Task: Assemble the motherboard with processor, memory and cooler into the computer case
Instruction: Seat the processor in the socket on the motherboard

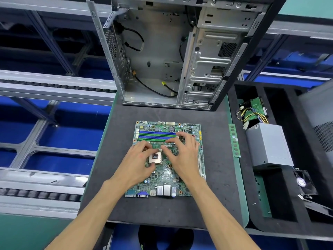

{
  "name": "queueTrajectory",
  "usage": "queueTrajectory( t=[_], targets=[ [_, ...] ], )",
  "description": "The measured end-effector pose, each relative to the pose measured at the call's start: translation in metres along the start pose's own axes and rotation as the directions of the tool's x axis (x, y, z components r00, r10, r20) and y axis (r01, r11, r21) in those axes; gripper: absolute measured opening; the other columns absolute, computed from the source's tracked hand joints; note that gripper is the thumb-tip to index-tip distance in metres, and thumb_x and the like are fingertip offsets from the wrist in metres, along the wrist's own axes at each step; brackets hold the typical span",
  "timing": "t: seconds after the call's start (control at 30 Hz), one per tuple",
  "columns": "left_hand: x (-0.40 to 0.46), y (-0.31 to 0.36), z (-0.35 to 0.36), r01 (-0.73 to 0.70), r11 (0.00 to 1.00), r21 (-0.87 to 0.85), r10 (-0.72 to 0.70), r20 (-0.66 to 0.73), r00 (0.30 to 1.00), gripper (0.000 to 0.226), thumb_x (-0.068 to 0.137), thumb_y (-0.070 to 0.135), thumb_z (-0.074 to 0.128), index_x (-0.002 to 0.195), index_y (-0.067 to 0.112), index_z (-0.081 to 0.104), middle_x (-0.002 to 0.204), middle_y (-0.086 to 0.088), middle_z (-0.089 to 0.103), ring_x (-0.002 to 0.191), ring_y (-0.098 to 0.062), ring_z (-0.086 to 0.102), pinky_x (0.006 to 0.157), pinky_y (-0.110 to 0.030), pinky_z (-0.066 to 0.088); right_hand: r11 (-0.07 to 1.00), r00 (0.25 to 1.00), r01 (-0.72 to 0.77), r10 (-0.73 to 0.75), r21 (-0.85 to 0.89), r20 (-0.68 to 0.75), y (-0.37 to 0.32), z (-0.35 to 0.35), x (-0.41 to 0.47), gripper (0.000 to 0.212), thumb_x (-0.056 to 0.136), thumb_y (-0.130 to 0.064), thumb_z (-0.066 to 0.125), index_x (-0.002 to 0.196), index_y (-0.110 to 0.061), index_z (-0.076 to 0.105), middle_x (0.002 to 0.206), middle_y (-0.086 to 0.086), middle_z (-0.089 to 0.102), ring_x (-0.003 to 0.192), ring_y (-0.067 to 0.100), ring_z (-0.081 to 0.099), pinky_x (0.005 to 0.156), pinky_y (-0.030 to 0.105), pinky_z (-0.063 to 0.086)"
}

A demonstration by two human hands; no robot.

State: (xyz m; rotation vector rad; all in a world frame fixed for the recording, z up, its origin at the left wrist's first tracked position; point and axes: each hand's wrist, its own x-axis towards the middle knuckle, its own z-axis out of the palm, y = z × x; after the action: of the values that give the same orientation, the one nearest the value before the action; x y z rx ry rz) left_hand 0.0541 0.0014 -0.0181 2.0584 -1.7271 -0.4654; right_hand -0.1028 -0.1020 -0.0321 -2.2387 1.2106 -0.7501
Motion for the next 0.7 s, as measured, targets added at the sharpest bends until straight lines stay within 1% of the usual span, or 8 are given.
queueTrajectory(
  t=[0.13,0.23,0.37,0.5,0.7],
  targets=[
    [-0.002,0.002,0.0,0.017,1.0,-0.024,-0.017,-0.017,1.0,0.045,0.084,0.023,0.072,0.129,0.021,0.065,0.11,0.006,0.05,0.104,-0.013,0.048,0.098,-0.034,0.039,1.0,1.0,0.024,-0.024,0.015,0.0,-0.001,0.0,-0.001,0.019,0.088,-0.046,0.071,0.094,-0.029,0.076,0.121,0.0,0.058,0.121,0.021,0.049,0.105,0.049,0.034],
    [0.0,0.002,-0.001,0.01,0.999,-0.036,-0.01,-0.008,1.0,0.046,0.085,0.023,0.072,0.13,0.023,0.064,0.11,0.006,0.049,0.104,-0.011,0.046,0.1,-0.033,0.036,0.998,0.998,0.059,-0.059,0.013,0.003,-0.001,-0.001,-0.001,0.014,0.088,-0.038,0.075,0.092,-0.026,0.079,0.119,0.0,0.06,0.119,0.024,0.051,0.102,0.05,0.035],
    [0.003,0.001,-0.002,0.022,0.999,-0.041,-0.022,-0.001,1.0,0.047,0.085,0.024,0.072,0.131,0.023,0.063,0.112,0.009,0.048,0.104,-0.007,0.041,0.103,-0.03,0.033,0.995,0.995,0.096,-0.096,-0.013,-0.012,-0.001,0.0,-0.002,0.013,0.088,-0.033,0.076,0.093,-0.021,0.078,0.122,0.001,0.062,0.119,0.026,0.054,0.102,0.051,0.034],
    [0.006,0.003,-0.002,-0.002,0.999,-0.036,0.002,0.007,1.0,0.046,0.086,0.019,0.07,0.131,0.021,0.062,0.114,0.008,0.05,0.113,-0.012,0.047,0.104,-0.034,0.036,0.997,0.996,0.08,-0.081,-0.02,-0.048,0.001,-0.001,-0.003,0.012,0.089,-0.032,0.076,0.093,-0.021,0.078,0.121,0.002,0.062,0.118,0.026,0.055,0.102,0.051,0.035],
    [0.008,0.003,0.001,0.004,1.0,-0.028,-0.004,0.009,1.0,0.045,0.085,0.02,0.071,0.129,0.023,0.063,0.113,0.007,0.049,0.111,-0.012,0.046,0.103,-0.034,0.035,0.998,0.998,0.066,-0.066,-0.023,-0.006,0.005,-0.002,0.0,0.014,0.089,-0.037,0.074,0.095,-0.025,0.078,0.116,-0.001,0.062,0.117,0.022,0.055,0.103,0.05,0.034]
  ],
)
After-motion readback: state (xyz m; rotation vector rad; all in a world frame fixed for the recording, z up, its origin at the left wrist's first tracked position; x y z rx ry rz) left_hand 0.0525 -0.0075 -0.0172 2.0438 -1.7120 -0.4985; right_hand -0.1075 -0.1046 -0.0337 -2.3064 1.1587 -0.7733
